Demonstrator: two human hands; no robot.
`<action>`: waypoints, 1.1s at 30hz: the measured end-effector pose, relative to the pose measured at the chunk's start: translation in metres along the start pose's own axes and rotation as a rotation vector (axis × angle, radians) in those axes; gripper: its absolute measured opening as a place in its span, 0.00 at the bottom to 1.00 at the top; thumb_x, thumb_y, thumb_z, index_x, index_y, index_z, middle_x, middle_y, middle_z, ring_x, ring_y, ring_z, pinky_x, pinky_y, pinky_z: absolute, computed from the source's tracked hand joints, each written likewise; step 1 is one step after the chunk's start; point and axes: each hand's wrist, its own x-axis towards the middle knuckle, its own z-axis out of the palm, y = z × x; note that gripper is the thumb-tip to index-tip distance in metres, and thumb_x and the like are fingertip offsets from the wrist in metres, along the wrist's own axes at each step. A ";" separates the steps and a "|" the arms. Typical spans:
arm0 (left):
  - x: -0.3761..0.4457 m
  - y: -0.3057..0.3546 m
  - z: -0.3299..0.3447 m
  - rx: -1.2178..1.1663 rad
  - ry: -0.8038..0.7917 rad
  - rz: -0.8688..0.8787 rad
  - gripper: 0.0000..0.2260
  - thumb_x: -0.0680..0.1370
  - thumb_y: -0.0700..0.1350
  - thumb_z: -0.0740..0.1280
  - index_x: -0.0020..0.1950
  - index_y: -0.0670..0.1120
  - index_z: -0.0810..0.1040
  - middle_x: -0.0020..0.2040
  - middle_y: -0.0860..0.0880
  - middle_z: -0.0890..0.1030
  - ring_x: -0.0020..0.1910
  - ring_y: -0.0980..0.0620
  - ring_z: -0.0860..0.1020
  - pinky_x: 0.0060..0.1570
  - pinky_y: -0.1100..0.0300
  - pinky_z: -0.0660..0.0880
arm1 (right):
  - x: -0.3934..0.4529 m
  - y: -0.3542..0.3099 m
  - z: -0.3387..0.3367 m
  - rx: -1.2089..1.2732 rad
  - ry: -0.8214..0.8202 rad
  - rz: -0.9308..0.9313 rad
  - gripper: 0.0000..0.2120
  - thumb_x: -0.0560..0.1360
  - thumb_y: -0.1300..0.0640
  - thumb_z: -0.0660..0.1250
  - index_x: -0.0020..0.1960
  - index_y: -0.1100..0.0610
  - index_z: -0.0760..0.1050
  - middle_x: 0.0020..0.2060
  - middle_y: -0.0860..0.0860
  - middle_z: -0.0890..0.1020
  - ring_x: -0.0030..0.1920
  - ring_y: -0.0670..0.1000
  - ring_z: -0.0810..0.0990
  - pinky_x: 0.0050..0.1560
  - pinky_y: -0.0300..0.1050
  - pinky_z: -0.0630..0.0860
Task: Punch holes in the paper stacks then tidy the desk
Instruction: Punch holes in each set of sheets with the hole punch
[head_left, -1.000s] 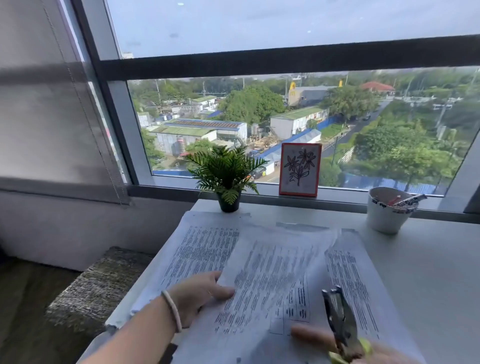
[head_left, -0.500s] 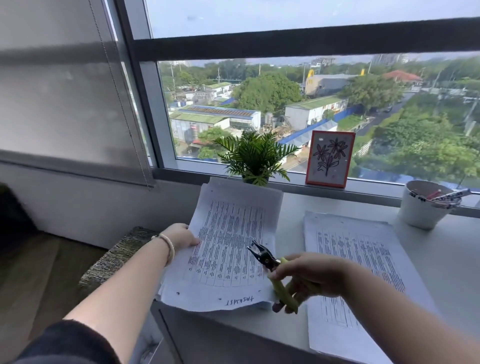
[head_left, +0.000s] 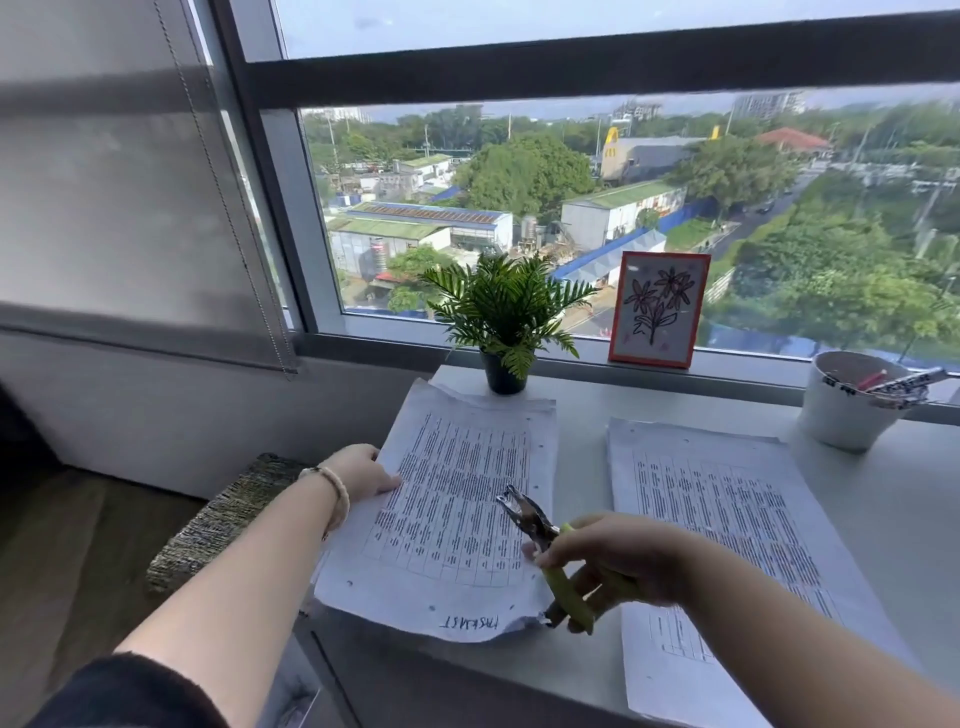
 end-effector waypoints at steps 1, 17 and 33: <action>0.004 0.001 0.002 -0.034 0.014 0.002 0.09 0.76 0.48 0.68 0.52 0.46 0.75 0.46 0.50 0.80 0.43 0.51 0.79 0.41 0.60 0.74 | 0.002 0.000 -0.002 -0.019 0.022 0.002 0.17 0.72 0.61 0.69 0.58 0.65 0.70 0.45 0.62 0.77 0.46 0.65 0.83 0.40 0.53 0.81; 0.010 0.005 0.043 -0.201 0.352 -0.031 0.18 0.75 0.41 0.66 0.34 0.54 0.59 0.34 0.54 0.69 0.41 0.47 0.72 0.42 0.58 0.69 | 0.051 -0.018 -0.030 0.042 0.459 -0.162 0.10 0.77 0.60 0.64 0.56 0.57 0.80 0.43 0.55 0.76 0.36 0.49 0.71 0.32 0.40 0.60; 0.068 0.030 0.017 -0.445 0.138 0.047 0.27 0.79 0.47 0.64 0.75 0.41 0.60 0.70 0.44 0.70 0.68 0.46 0.69 0.64 0.58 0.64 | 0.114 -0.045 -0.091 0.225 0.552 -0.133 0.11 0.76 0.58 0.62 0.50 0.55 0.83 0.41 0.52 0.70 0.33 0.47 0.61 0.31 0.41 0.57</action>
